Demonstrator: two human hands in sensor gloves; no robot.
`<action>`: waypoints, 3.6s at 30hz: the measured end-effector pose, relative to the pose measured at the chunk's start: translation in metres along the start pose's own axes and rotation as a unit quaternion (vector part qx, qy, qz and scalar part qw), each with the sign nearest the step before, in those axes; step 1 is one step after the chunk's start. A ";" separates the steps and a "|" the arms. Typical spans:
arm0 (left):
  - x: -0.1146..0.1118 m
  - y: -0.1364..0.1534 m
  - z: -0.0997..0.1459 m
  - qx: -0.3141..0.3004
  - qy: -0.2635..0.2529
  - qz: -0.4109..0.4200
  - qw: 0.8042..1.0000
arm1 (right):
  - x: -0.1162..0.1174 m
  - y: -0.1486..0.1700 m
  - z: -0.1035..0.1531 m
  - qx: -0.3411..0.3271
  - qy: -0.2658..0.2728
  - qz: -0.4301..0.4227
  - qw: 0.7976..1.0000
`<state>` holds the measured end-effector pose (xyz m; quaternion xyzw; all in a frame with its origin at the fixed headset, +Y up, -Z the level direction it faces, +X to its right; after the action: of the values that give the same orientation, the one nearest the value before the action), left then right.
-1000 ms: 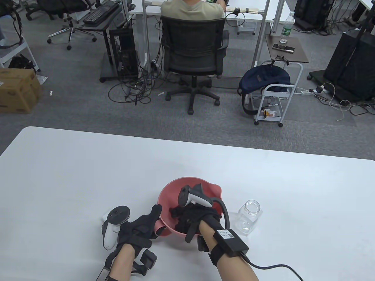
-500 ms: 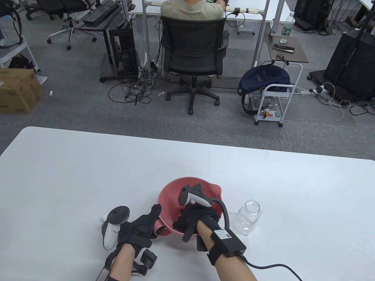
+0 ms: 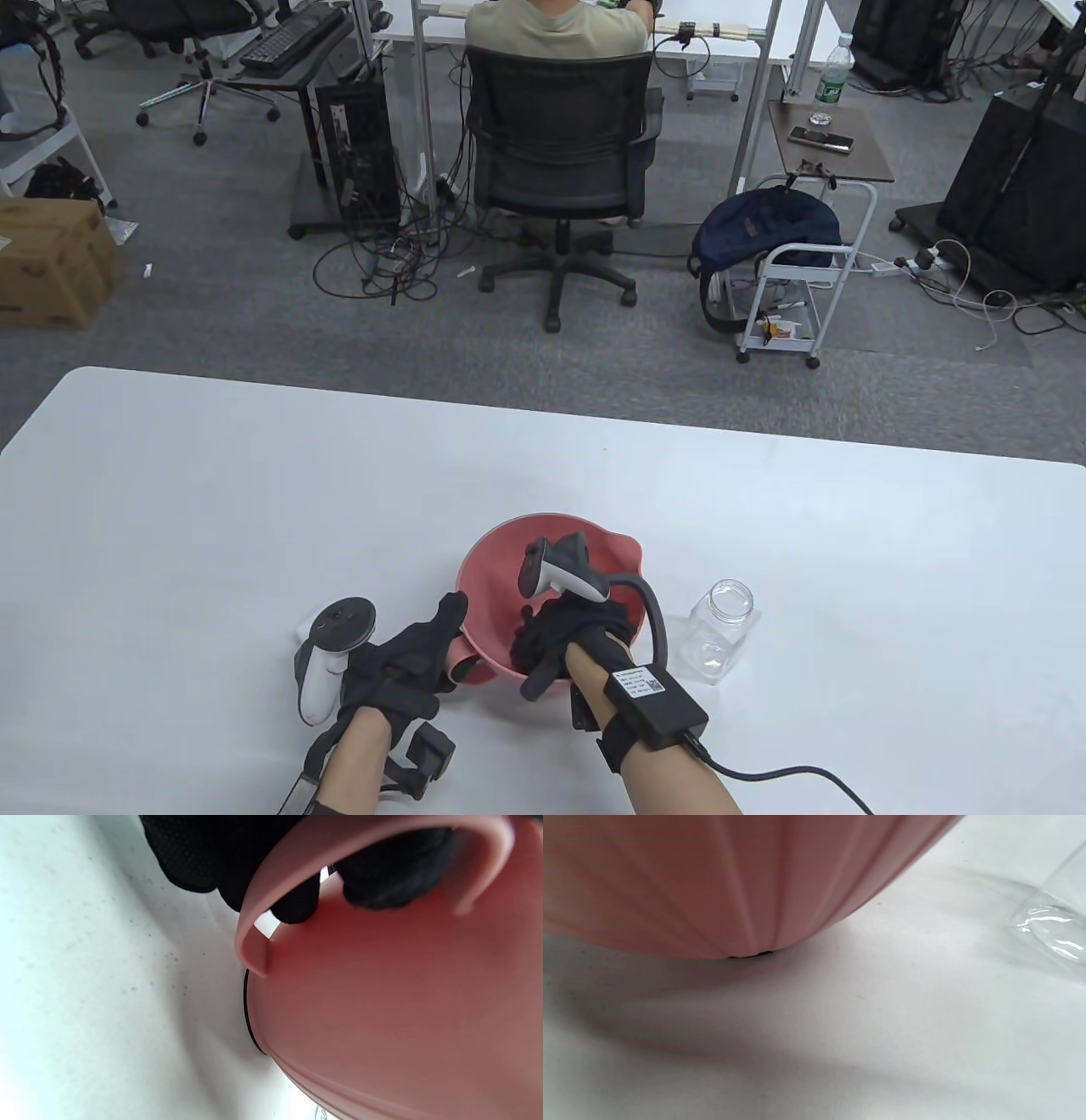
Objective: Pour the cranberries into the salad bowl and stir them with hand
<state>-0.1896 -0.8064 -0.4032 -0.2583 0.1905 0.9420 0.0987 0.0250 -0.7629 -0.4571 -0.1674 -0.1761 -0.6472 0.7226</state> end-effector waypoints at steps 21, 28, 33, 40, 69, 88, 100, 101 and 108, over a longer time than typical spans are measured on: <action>0.000 0.000 -0.001 -0.001 0.003 -0.003 1.000 | 0.003 -0.006 -0.002 -0.053 -0.018 -0.027 0.998; -0.001 0.000 0.000 0.000 0.004 0.002 1.000 | 0.002 -0.007 -0.001 -0.061 -0.015 -0.035 0.997; -0.001 0.000 0.000 0.000 0.005 0.002 1.000 | 0.001 -0.008 -0.001 -0.066 -0.004 -0.041 0.997; 0.000 0.000 0.000 -0.001 0.003 0.000 1.000 | 0.002 -0.007 0.000 -0.060 -0.008 -0.036 0.997; 0.000 0.001 -0.001 -0.001 -0.003 0.005 1.000 | 0.000 -0.004 0.003 -0.009 0.002 -0.002 1.000; 0.000 0.001 -0.001 -0.002 0.001 0.003 1.000 | 0.003 -0.005 0.000 -0.030 -0.016 -0.007 0.999; 0.000 0.000 -0.002 -0.006 0.005 -0.006 1.000 | 0.001 -0.004 0.004 -0.059 0.002 -0.029 0.998; 0.000 0.000 -0.002 -0.006 0.005 -0.007 1.000 | 0.001 -0.004 0.004 -0.060 0.005 -0.031 0.998; -0.001 0.000 -0.002 -0.006 0.004 -0.007 1.000 | -0.001 -0.004 0.005 -0.068 0.022 -0.043 0.997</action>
<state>-0.1882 -0.8070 -0.4046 -0.2643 0.1834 0.9413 0.1024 0.0206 -0.7604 -0.4531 -0.1941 -0.1231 -0.6918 0.6845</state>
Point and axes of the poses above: the tracker on the back of each hand, its own y axis roughly to the little-finger side, its own z axis roughly from the fingertips to the wrist, x = y × z, the point moved 4 cm from there along -z, roughly from the wrist to the fingertips, and after that the axes turned 12 degrees about y, right-handed, at the moved point
